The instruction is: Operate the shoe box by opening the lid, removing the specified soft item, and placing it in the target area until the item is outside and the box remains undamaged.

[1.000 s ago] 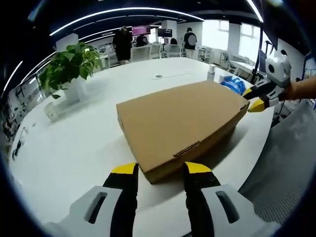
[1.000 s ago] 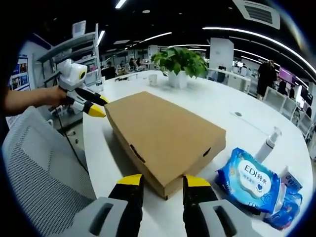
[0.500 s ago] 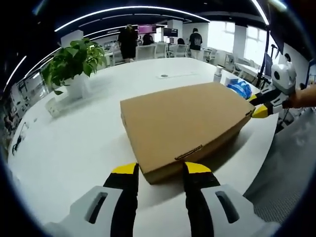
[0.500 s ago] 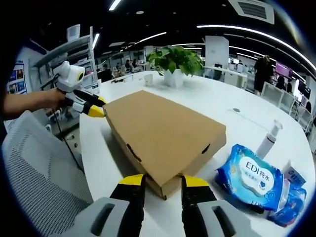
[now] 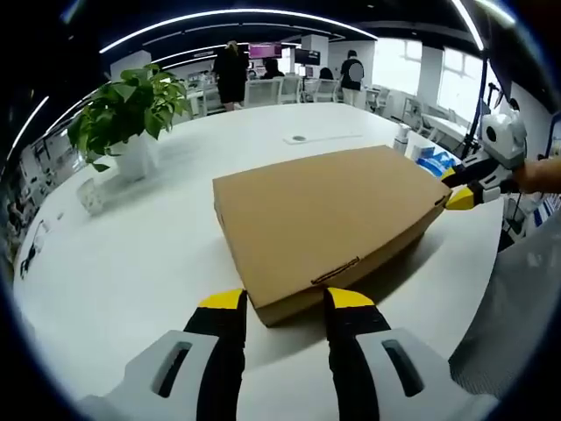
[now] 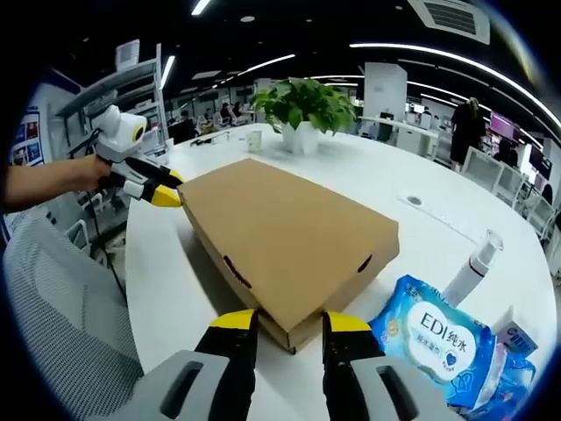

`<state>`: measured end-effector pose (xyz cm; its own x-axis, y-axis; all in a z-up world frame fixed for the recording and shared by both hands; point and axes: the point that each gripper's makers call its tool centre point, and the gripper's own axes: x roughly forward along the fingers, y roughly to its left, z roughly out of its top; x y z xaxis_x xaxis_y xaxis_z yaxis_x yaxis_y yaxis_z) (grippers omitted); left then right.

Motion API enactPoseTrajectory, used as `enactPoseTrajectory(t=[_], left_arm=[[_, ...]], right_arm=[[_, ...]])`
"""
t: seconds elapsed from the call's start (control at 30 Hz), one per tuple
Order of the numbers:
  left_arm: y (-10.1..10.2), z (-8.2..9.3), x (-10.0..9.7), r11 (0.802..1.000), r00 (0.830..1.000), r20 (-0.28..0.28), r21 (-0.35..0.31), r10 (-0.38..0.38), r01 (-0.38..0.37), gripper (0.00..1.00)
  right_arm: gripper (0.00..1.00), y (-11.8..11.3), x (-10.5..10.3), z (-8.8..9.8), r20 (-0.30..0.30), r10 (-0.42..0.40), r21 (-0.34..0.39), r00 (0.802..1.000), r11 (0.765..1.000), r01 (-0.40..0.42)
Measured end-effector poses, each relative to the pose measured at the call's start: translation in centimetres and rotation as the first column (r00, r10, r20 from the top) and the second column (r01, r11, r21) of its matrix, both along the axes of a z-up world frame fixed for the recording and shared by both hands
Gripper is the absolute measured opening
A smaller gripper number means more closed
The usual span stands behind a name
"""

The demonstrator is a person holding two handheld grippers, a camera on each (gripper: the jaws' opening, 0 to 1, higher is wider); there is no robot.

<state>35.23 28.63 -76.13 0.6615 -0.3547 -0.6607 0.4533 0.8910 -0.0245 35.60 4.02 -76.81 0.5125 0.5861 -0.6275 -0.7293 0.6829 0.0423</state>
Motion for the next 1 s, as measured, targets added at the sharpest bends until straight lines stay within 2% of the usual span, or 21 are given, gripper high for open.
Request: enactPoseTrajectory(t=[0.33,0.6,1.0], left_arm=[[-0.5,0.1,2.9,1.0,1.0,-0.006,-0.014,0.001,-0.001,0.35],[-0.7,0.0,5.0,1.0,1.0,-0.008,-0.016,-0.009,0.009,0.34],[-0.8,-0.1,5.5,0.999,0.999,-0.022,-0.007,-0.036,0.035,0.34]], right_arm=[[0.26,-0.5,3.3,0.0,-0.001,-0.016,-0.018,1.0,1.0,0.016],[0.26,-0.7,5.0,0.0,-0.002,-0.03,-0.021,1.0,0.999,0.03],[0.27,-0.9,5.5,-0.1,-0.005,-0.045,-0.012,0.999,0.999,0.045]])
